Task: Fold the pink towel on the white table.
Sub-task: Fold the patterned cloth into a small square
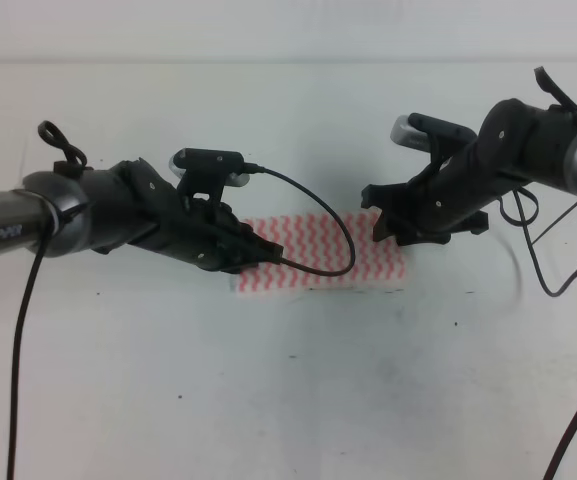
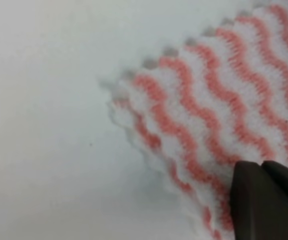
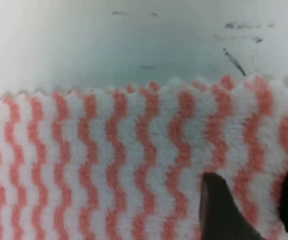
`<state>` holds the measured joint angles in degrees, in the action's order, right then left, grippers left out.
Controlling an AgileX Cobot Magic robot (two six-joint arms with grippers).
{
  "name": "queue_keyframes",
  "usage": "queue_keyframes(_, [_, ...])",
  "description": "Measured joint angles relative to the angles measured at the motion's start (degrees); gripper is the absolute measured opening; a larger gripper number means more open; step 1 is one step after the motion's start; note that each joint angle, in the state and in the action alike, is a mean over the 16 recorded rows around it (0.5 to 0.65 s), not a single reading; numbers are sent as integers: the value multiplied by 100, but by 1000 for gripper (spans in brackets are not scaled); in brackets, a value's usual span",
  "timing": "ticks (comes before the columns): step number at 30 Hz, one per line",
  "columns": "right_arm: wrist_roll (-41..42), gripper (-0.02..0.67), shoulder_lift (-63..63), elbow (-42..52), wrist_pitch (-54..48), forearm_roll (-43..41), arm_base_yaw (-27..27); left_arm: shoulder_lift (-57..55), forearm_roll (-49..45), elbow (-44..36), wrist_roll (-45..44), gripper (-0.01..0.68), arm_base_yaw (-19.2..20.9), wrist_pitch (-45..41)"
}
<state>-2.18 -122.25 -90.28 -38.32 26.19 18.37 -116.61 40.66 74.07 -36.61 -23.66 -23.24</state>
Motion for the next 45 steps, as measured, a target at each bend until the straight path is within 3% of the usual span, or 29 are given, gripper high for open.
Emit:
queue_keyframes(32, [-5,256,-171,-109,-227,39,47,0,-7,3,-1,1,0,-11])
queue_keyframes(45, [65,139,-287,-109,-334,-202,98,0,-10,1,-8,1,0,-20])
